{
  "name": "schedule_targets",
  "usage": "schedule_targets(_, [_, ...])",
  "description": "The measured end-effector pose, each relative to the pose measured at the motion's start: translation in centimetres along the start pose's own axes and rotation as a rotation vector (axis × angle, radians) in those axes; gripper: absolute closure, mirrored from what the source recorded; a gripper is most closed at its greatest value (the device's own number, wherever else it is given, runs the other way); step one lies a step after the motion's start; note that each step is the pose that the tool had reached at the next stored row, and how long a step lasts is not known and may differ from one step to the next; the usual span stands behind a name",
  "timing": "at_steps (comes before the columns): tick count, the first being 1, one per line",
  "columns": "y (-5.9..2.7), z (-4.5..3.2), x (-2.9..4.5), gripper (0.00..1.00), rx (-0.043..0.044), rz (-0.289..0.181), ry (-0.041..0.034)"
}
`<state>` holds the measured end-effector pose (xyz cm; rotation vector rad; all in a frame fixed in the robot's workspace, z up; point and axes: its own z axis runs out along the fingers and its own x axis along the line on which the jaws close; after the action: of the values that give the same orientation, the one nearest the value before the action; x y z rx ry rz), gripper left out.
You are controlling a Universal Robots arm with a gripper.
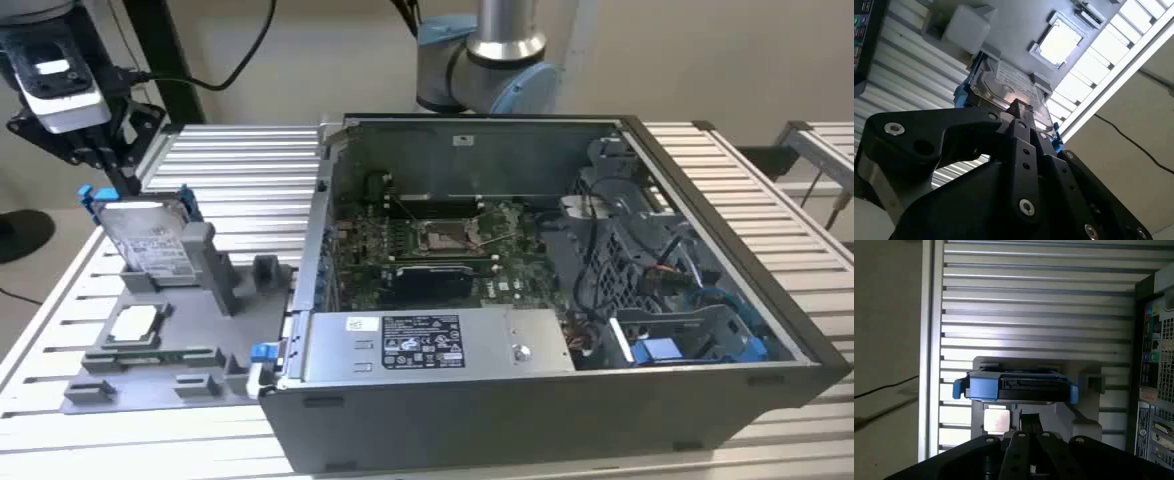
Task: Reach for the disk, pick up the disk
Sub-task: 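Reach for the disk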
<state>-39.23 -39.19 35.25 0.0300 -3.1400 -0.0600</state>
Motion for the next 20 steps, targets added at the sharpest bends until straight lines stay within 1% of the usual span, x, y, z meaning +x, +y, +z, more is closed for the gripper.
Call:
schedule_targets(14, [0.04,0.0,0.0,1.0,0.0001,0.0,0.0001])
schedule_targets(16, [0.53,0.02,0.04,1.0,0.0001,0.0,0.0])
schedule_targets(18, [1.24,0.06,0.22,1.0,0.0001,0.0,0.0001])
schedule_targets(20, [1.62,0.09,0.76,1.0,0.0001,0.0,0.0])
